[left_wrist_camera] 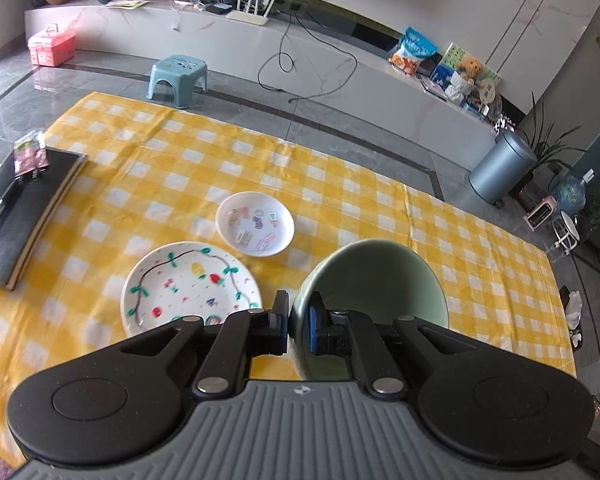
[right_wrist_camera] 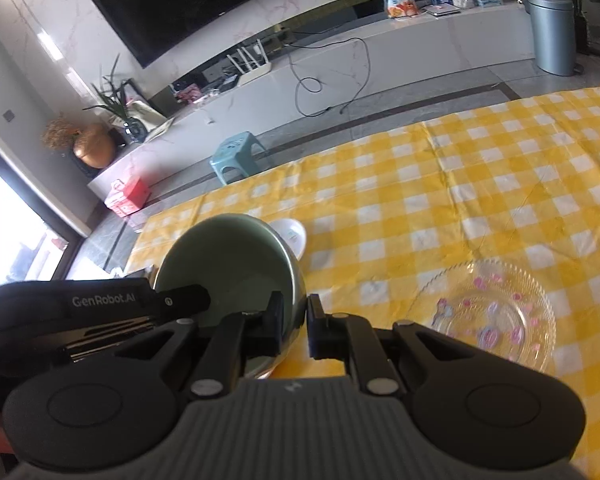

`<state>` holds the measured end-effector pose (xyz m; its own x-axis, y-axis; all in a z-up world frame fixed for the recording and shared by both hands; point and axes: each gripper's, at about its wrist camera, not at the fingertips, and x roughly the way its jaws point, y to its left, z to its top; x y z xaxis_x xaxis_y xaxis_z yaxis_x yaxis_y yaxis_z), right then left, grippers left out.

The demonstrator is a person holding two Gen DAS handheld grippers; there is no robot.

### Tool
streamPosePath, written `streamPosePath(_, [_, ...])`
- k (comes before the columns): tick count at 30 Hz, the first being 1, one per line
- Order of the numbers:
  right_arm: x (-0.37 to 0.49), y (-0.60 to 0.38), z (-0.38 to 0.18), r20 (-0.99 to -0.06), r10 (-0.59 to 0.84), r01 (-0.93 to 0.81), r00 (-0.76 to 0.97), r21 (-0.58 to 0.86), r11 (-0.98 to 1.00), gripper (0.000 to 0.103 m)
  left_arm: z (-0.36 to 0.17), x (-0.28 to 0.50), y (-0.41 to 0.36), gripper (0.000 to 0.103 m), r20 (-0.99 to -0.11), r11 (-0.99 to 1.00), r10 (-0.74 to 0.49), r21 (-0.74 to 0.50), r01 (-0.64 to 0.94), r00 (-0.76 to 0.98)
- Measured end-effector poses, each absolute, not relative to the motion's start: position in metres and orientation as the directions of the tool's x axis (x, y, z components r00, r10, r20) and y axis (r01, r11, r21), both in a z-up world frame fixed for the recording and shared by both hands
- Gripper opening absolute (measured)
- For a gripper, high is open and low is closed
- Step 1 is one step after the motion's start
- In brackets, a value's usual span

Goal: Organize plates and bowls
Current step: 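Lift the green bowl and lower it into the nested steel bowls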

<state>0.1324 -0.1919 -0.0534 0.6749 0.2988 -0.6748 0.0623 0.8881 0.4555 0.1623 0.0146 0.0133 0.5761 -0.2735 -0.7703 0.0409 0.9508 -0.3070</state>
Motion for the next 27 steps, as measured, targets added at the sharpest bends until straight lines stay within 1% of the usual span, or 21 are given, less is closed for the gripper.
streamPosePath(7, [0.090, -0.172, -0.044, -0.659, 0.336, 0.001, 0.673, 0.456, 0.890, 0.009, 0.018, 0.120, 0.038, 0.010, -0.755, 0.948, -0.248, -0.318, -0.009, 0.608])
streamPosePath(13, [0.061, -0.159, -0.044, -0.657, 0.362, -0.044, 0.662, 0.448, 0.893, 0.009, 0.011, 0.087, 0.059, 0.010, -0.751, 0.934, -0.240, -0.352, -0.065, 0.615])
streamPosePath(20, [0.047, -0.152, -0.060, -0.686, 0.397, -0.067, 0.609, 0.454, 0.888, 0.009, -0.007, 0.063, 0.074, 0.010, -0.769, 0.919, -0.229, -0.372, -0.127, 0.597])
streamPosePath(27, [0.048, -0.155, -0.080, -0.724, 0.411, -0.051, 0.554, 0.463, 0.885, 0.008, -0.028, 0.060, 0.077, 0.010, -0.798, 0.910, -0.234, -0.381, -0.164, 0.555])
